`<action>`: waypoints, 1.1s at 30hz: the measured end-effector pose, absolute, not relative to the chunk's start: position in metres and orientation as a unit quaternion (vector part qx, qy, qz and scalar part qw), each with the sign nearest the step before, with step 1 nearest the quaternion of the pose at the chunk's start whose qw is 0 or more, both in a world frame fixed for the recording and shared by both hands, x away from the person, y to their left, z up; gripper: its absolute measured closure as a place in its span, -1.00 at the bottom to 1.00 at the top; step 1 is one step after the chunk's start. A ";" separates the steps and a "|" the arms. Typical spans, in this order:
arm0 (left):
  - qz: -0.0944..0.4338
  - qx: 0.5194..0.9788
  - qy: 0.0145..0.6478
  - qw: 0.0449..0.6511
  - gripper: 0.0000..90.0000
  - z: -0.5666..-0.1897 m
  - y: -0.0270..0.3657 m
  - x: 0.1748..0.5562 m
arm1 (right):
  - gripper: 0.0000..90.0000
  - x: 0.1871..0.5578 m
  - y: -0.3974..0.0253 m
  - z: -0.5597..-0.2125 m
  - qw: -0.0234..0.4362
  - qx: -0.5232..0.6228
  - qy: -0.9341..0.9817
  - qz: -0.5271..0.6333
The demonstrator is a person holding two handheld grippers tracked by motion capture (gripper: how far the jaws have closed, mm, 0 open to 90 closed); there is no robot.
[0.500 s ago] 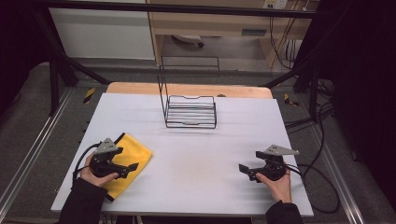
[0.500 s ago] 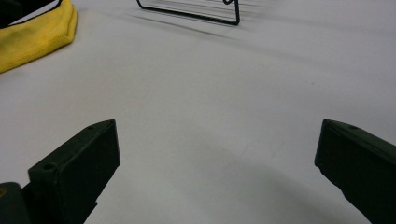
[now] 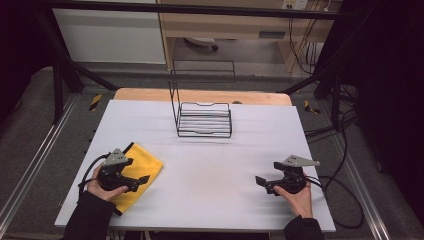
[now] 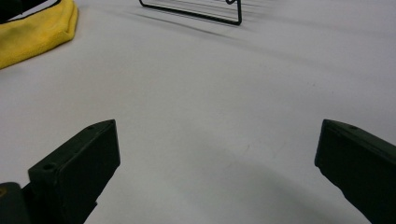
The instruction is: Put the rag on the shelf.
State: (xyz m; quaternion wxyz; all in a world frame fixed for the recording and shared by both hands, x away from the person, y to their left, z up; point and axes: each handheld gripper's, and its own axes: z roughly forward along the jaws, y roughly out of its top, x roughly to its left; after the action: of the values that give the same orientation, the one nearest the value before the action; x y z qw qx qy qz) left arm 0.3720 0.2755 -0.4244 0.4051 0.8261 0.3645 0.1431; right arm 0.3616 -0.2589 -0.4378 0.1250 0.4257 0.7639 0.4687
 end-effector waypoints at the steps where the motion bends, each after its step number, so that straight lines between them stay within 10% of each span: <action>1: 0.143 0.825 0.366 0.407 -0.84 -0.424 0.275 0.372 | -0.99 0.361 -0.258 -0.438 0.126 0.423 0.766 0.467; 12: 0.148 0.822 0.368 0.408 -0.71 -0.410 0.255 0.374 | -0.99 0.362 -0.256 -0.438 0.125 0.422 0.769 0.464; 33: 0.157 0.842 0.394 0.334 0.43 -0.435 0.219 0.396 | -0.99 0.363 -0.255 -0.440 0.126 0.421 0.775 0.455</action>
State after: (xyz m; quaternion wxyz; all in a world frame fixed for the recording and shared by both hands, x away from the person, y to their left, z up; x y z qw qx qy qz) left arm 0.3957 0.2187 -0.4353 0.3341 0.8416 0.3940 0.1573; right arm 0.3631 -0.2545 -0.4399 0.1256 0.4206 0.7747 0.4552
